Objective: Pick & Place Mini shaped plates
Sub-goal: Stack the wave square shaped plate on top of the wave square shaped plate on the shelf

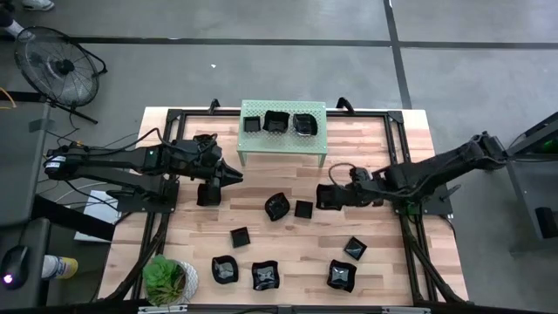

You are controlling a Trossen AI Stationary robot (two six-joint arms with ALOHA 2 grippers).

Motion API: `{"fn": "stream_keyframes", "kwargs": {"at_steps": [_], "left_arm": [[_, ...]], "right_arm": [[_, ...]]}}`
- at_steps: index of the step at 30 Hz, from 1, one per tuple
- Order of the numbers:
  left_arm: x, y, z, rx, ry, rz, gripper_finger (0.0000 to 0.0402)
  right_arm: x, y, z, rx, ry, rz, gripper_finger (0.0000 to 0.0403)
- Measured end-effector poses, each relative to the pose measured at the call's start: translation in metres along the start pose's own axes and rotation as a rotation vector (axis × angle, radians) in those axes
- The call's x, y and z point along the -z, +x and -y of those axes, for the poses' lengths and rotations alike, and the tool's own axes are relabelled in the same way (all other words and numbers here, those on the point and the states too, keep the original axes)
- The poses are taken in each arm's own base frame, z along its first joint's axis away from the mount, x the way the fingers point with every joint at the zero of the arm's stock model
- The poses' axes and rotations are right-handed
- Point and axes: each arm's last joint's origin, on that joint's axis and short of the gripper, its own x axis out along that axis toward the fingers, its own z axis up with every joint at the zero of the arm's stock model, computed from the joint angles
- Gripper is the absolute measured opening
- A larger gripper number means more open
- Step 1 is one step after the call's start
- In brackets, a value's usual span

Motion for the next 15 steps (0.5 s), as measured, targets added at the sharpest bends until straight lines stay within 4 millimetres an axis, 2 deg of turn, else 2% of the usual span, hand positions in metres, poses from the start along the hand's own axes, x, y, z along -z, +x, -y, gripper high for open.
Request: {"fn": "stream_keyframes", "kwargs": {"at_steps": [7, 15], "left_arm": [[0.000, 0.000, 0.000, 0.000, 0.001, 0.000, 0.0085], [0.000, 0.000, 0.000, 0.001, 0.001, 0.000, 0.0085]], "right_arm": [[-0.027, -0.045, -0.033, -0.044, -0.084, 0.082, 0.0000], [-0.063, -0.100, -0.064, -0.178, -0.157, 0.248, 0.0000]]}}
